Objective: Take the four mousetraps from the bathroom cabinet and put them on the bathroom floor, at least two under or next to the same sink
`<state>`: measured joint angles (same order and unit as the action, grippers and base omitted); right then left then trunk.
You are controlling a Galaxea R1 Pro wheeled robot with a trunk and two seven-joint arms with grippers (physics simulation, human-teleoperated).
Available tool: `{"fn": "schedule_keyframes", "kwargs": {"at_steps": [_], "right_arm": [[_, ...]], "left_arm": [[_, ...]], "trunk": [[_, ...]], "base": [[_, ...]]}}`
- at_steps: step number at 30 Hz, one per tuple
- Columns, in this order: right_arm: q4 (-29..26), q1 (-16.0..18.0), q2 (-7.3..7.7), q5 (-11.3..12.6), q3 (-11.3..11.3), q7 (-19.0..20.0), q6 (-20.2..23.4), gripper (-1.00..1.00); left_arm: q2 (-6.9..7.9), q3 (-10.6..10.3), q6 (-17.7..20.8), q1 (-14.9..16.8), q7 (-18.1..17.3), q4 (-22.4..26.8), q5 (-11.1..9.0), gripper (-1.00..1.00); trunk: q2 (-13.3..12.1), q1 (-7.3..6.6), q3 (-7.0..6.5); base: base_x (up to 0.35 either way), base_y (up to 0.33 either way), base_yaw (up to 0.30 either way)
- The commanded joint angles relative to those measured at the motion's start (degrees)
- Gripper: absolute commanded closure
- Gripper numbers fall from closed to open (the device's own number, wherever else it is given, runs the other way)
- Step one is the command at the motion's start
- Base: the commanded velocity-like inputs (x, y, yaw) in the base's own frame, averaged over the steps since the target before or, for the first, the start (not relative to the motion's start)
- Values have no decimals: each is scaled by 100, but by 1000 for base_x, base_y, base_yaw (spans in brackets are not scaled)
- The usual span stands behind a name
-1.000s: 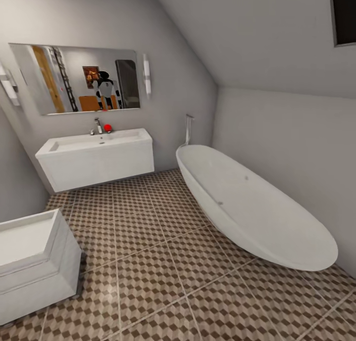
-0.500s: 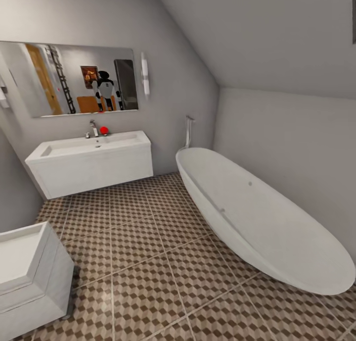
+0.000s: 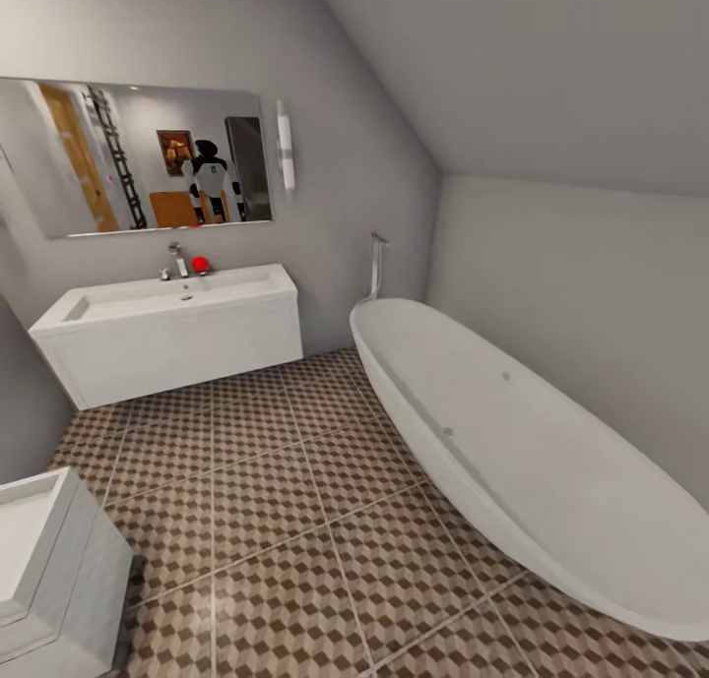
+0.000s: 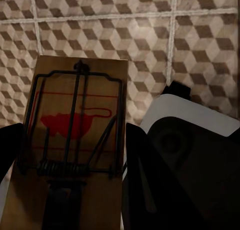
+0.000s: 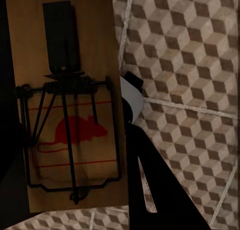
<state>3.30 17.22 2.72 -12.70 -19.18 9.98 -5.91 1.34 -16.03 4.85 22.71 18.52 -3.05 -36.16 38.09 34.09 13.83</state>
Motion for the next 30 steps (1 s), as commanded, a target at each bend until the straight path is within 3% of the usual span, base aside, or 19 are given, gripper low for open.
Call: {"fn": "schedule_keyframes", "kwargs": {"at_steps": [1, 10, 30], "right_arm": [[21, 10, 0, -40, 10, 4, -42, 100], [21, 10, 7, -32, 10, 4, -50, 100], [21, 10, 9, -26, 10, 1, -77, 100]], "left_arm": [[0, -49, 33, 6, 11, -3, -6, 100], [4, -49, 30, 6, 11, -3, -10, 100], [-3, -49, 16, 6, 15, -3, -14, 100]], "trunk": [[7, 4, 10], [7, 4, 39], [7, 4, 162]], "base": [[286, 0, 0], [250, 0, 21], [13, 0, 193]]}}
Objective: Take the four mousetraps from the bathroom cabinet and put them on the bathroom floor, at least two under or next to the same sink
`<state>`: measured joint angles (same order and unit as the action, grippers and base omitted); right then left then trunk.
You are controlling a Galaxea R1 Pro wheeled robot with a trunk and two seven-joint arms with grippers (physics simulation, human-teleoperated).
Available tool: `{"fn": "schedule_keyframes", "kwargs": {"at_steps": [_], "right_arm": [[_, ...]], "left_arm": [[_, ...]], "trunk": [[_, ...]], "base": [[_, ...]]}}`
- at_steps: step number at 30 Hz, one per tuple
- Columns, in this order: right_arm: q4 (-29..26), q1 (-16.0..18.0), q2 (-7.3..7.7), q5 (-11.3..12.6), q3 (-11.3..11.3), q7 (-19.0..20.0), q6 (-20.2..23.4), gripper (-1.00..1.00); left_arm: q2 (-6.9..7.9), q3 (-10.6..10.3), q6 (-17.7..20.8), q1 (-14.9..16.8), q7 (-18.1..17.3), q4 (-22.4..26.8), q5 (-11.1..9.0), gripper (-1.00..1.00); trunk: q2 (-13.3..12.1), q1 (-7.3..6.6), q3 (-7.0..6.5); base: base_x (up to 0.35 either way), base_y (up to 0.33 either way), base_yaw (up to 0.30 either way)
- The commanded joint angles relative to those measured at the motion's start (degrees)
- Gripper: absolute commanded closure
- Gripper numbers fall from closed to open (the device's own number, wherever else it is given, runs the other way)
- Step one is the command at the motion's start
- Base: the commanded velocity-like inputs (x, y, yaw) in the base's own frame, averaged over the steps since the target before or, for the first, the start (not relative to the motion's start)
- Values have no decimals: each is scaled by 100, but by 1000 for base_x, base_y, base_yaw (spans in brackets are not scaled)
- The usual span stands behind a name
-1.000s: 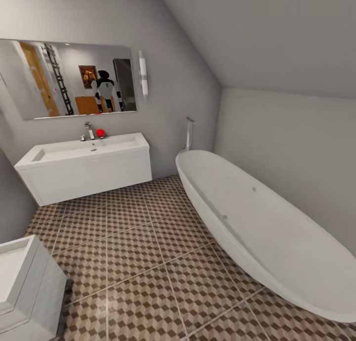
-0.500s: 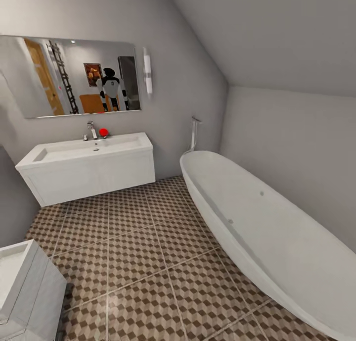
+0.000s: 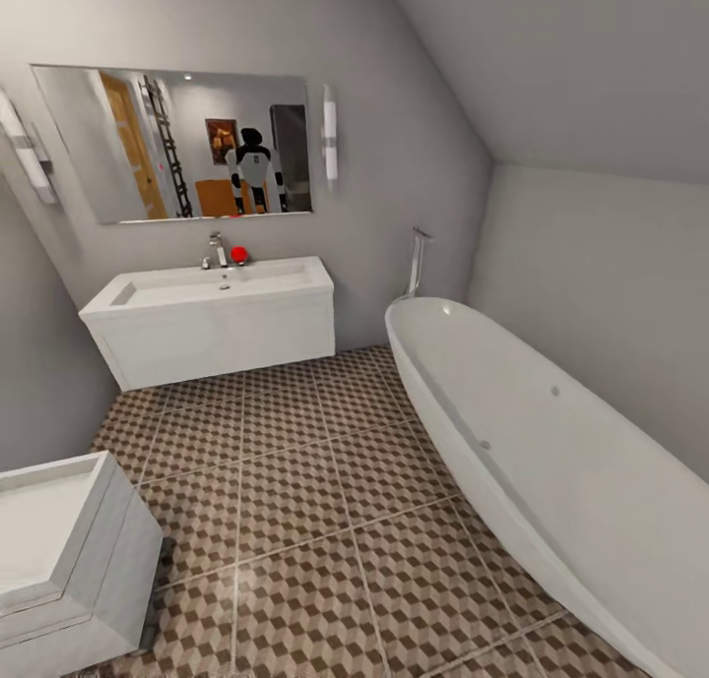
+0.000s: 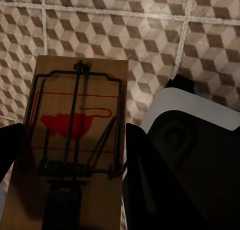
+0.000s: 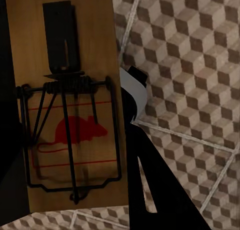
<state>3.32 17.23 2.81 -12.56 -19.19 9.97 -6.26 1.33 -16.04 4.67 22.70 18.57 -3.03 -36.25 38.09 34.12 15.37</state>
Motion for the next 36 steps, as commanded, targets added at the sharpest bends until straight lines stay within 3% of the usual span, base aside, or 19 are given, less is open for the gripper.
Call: {"fn": "schedule_keyframes", "kwargs": {"at_steps": [1, 20, 28, 36], "right_arm": [[20, 9, 1, -42, 11, 4, -42, 100], [20, 9, 1, -38, 11, -1, -42, 100], [20, 9, 9, -59, 11, 5, -34, 100], [20, 9, 9, -66, 11, 5, -33, 100]], "left_arm": [[-1, -49, 34, 6, 11, -4, -5, 100], [-1, -47, 34, 6, 12, -4, -5, 100], [-1, -47, 46, 6, 7, -4, -5, 100], [-1, -48, 60, 6, 6, -4, -4, 100]], "trunk": [[7, 1, 14], [7, 1, 135], [7, 1, 142], [7, 1, 142]], "base": [[0, 0, 208], [0, 0, 206], [25, 5, 28], [270, 90, 1]]}}
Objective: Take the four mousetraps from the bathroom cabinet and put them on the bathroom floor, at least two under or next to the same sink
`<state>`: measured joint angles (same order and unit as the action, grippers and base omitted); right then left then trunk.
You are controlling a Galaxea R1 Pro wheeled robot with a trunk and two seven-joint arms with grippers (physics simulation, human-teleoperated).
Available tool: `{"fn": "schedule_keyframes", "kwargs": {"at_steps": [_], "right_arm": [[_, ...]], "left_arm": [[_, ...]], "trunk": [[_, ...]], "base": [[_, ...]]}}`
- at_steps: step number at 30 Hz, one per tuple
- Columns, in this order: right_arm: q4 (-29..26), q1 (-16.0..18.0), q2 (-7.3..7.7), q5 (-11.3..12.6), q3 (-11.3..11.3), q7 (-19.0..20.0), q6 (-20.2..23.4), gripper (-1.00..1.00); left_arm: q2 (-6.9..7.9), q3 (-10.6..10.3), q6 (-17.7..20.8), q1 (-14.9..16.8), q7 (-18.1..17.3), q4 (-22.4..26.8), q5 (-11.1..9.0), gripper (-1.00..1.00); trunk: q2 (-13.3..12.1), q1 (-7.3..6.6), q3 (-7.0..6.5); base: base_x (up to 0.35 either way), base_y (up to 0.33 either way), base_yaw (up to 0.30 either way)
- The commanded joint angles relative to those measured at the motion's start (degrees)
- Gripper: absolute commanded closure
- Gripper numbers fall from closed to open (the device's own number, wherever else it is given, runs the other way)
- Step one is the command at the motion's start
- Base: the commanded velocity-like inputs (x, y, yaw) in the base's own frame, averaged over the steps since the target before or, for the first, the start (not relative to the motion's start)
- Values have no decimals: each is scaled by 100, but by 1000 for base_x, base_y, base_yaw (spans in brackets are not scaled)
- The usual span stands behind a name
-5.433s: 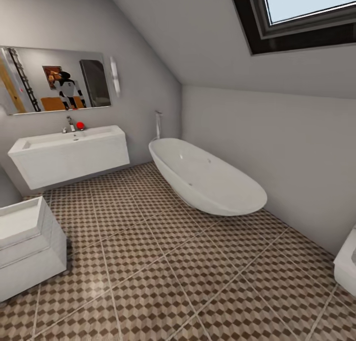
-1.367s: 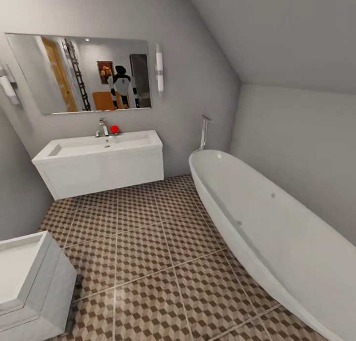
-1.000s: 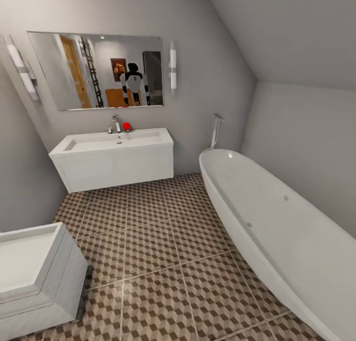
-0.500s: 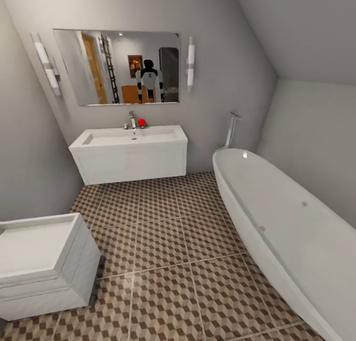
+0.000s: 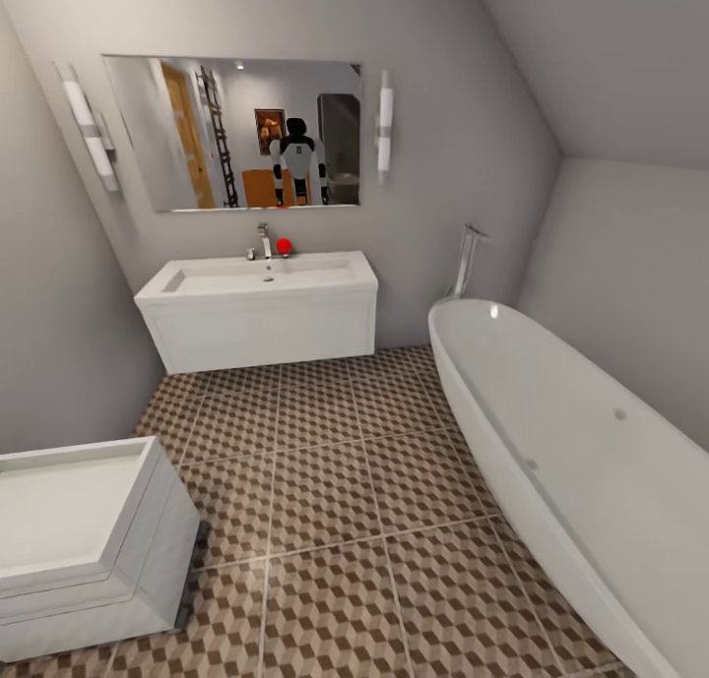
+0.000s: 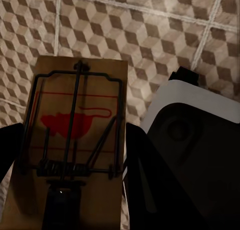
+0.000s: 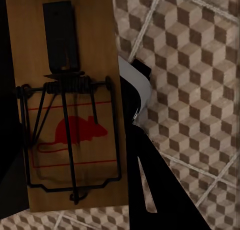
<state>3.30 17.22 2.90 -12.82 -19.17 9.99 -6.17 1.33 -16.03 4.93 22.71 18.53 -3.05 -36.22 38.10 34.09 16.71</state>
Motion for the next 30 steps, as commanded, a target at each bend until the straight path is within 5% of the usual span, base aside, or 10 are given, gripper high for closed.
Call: {"fn": "schedule_keyframes", "kwargs": {"at_steps": [1, 30], "right_arm": [[22, 10, 0, -47, 10, 3, -42, 100], [4, 10, -35, -19, -8, 0, -34, 100]], "left_arm": [[-1, -49, 34, 5, 10, -3, -7, 100], [-10, -49, 26, 5, 10, -3, 0, 100]], "trunk": [[6, 4, 7], [6, 4, 7]], "base": [[304, 99, 0], [313, 38, 0]]}}
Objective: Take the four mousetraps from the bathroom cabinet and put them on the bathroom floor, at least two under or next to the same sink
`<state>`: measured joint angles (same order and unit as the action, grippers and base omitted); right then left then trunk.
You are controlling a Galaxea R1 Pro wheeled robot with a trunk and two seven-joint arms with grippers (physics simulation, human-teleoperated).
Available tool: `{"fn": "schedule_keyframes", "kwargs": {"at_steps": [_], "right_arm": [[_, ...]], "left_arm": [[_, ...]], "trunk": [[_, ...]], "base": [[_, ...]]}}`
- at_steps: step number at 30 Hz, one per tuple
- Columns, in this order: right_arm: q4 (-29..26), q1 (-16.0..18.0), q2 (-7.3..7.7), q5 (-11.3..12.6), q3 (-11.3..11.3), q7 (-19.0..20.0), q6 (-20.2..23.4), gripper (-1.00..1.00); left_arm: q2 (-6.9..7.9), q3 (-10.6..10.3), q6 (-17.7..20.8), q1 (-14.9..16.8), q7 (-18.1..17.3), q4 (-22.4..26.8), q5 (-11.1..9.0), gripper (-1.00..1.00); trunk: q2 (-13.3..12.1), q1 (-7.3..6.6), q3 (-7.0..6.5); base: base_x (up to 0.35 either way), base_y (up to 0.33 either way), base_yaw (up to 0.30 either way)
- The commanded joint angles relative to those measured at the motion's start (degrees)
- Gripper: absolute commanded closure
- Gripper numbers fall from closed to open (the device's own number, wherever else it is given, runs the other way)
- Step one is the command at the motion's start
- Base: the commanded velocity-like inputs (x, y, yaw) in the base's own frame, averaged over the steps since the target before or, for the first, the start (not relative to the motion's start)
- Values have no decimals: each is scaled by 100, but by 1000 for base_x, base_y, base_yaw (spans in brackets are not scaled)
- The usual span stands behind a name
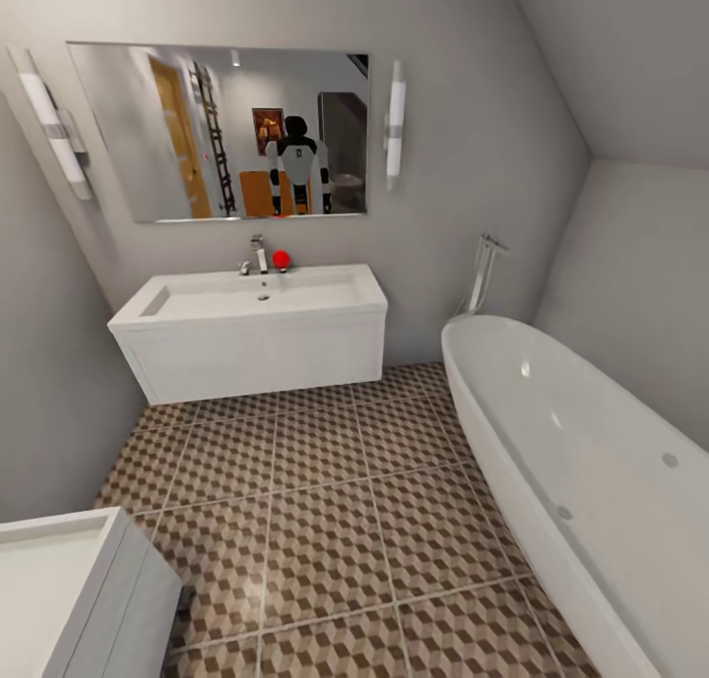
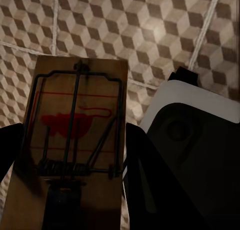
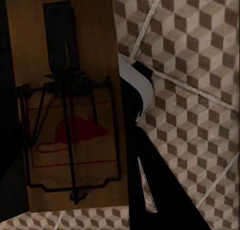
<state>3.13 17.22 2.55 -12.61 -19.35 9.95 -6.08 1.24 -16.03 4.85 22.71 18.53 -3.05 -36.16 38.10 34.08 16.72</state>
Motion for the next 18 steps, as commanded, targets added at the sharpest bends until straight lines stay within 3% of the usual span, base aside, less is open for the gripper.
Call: {"fn": "schedule_keyframes", "kwargs": {"at_steps": [1, 18], "right_arm": [[21, 10, 0, -40, 11, 5, -42, 100], [21, 10, 10, -46, 18, 6, -42, 100]], "left_arm": [[-1, -49, 34, 5, 11, -3, -6, 100], [2, -49, 34, 5, 11, -3, -10, 100]], "trunk": [[6, 5, 7], [6, 5, 7]], "base": [[323, 0, 0], [323, 0, 0]]}}
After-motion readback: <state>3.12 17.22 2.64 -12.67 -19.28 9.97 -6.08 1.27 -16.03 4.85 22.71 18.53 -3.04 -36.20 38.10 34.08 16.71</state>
